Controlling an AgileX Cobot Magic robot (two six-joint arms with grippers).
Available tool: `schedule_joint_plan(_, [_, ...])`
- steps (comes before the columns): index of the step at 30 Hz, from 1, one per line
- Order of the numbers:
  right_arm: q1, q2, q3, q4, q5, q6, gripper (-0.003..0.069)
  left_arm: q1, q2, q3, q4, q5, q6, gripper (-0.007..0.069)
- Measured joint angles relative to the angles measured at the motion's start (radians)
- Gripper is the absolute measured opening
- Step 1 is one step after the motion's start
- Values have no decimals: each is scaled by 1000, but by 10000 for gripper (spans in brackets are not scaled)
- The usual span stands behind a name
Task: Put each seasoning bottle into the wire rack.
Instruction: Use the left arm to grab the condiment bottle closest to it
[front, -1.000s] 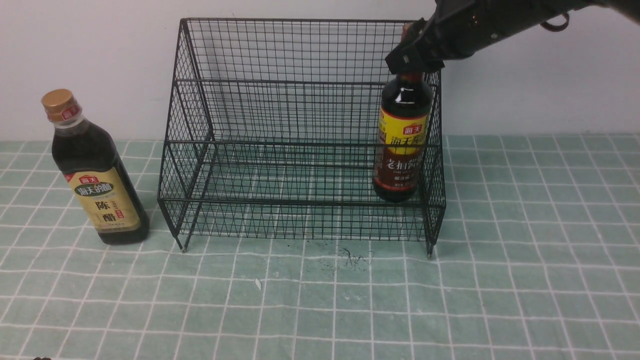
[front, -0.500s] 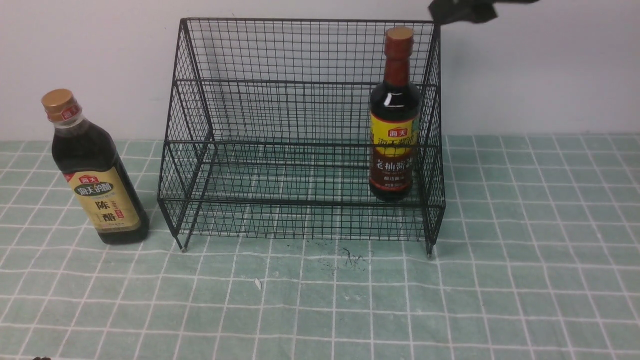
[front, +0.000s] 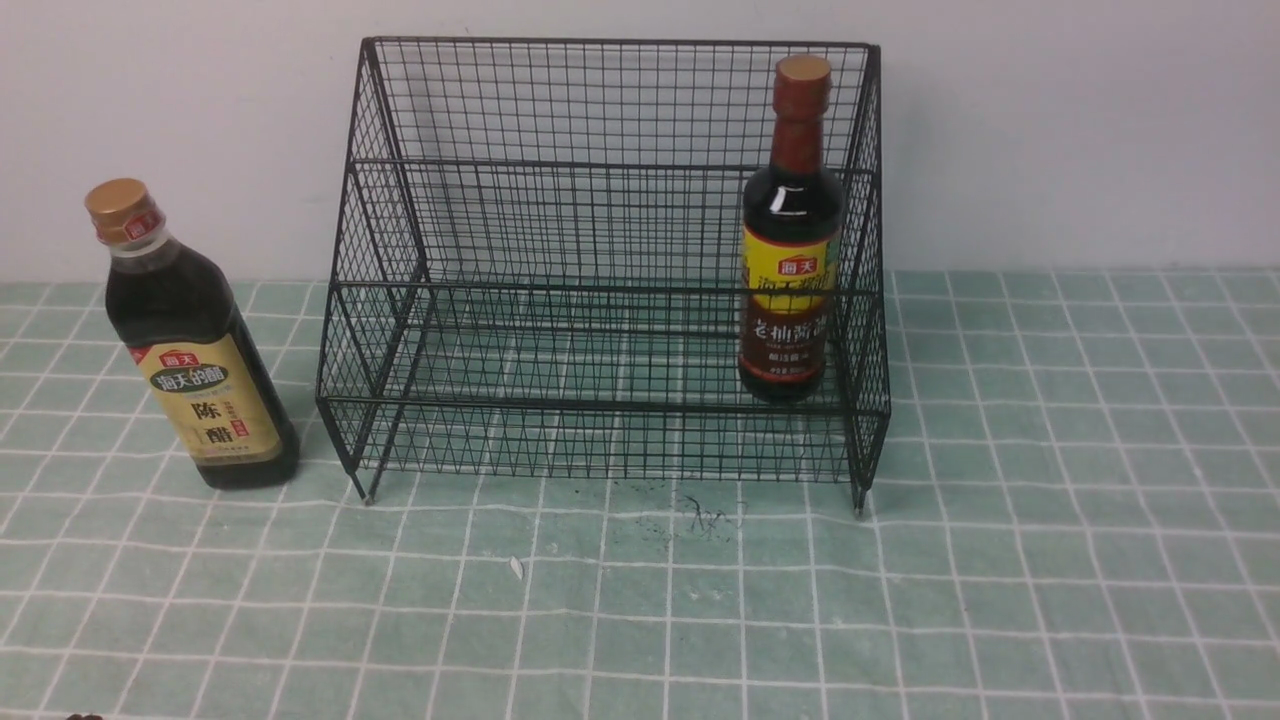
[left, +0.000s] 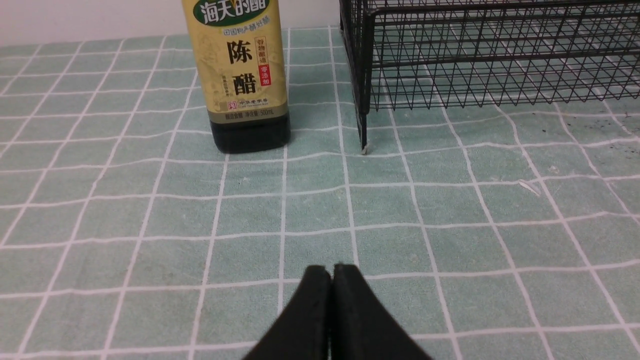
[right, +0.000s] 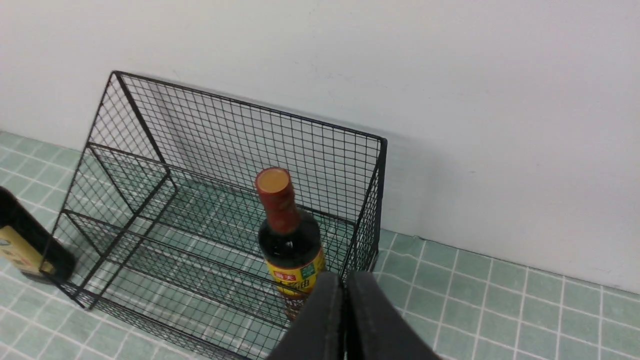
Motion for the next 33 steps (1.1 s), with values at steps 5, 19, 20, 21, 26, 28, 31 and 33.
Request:
schedule_joint_plan(5, [0, -254, 344, -12, -242, 63, -11, 0, 0, 0, 0, 0, 0, -13])
schedule_joint_plan(19, [0, -787, 1228, 21, -989, 97, -12, 0, 0, 0, 0, 0, 0, -13])
schedule_joint_plan(20, [0, -793, 1239, 20, -996, 96, -12, 0, 0, 0, 0, 0, 0, -13])
schedule_joint_plan(21, [0, -801, 1252, 19, -1003, 93, -12, 0, 0, 0, 0, 0, 0, -13])
schedule_joint_plan(26, [0, -821, 1322, -51, -1014, 74, -12, 0, 0, 0, 0, 0, 0, -13])
schedule_joint_plan(28, [0, -821, 1338, -98, -1003, 70, -12, 0, 0, 0, 0, 0, 0, -13])
schedule_joint_plan(31, [-4, -832, 1377, -165, -997, 70, -12, 0, 0, 0, 0, 0, 0, -13])
schedule_joint_plan(33, [-41, -864, 1419, -189, -995, 70, -12, 0, 0, 0, 0, 0, 0, -13])
